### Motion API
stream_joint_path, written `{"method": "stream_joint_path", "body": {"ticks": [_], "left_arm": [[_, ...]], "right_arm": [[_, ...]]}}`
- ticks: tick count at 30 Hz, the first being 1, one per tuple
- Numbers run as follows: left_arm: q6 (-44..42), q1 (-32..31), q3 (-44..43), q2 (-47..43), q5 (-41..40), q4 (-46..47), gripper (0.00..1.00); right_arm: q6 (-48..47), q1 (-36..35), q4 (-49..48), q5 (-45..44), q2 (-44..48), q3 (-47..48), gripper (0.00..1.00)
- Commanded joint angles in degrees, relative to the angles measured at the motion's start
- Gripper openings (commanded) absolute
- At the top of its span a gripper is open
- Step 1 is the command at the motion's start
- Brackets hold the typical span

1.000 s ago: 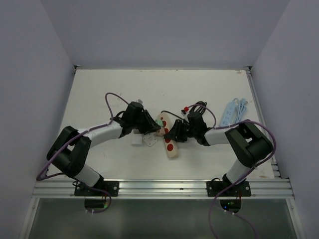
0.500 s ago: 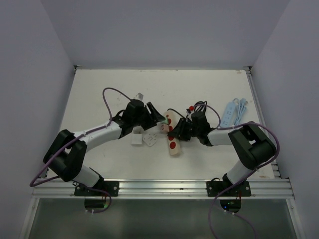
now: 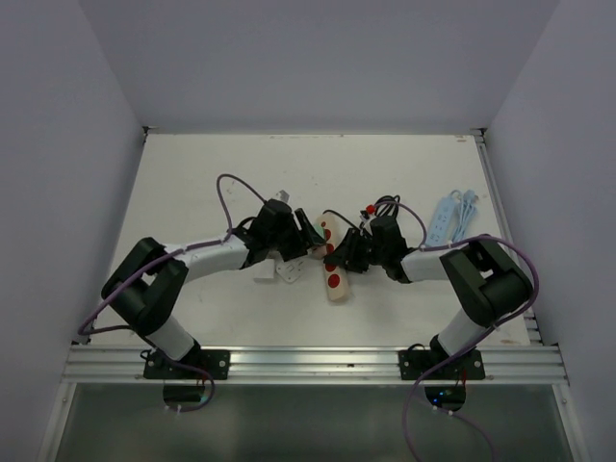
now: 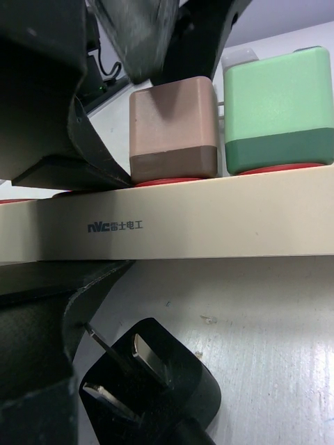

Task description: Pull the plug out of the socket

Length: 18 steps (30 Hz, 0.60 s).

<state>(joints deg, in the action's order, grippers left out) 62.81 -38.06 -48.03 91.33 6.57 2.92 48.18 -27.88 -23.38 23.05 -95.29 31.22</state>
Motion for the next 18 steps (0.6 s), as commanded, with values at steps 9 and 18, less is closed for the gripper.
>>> {"method": "stream_joint_path", "body": {"ticks": [9, 18], "left_arm": [[-1.1, -2.4, -5.6, 6.2, -0.9, 3.4, 0.44], [-0.6, -3.2, -5.0, 7.5, -0.2, 4.7, 0.15]], "right_arm": [[-4.1, 1.2, 17.0, -9.5, -6.3, -4.5, 0.0], [-4.3, 1.2, 16.3, -8.6, -6.3, -4.6, 0.0]]}}
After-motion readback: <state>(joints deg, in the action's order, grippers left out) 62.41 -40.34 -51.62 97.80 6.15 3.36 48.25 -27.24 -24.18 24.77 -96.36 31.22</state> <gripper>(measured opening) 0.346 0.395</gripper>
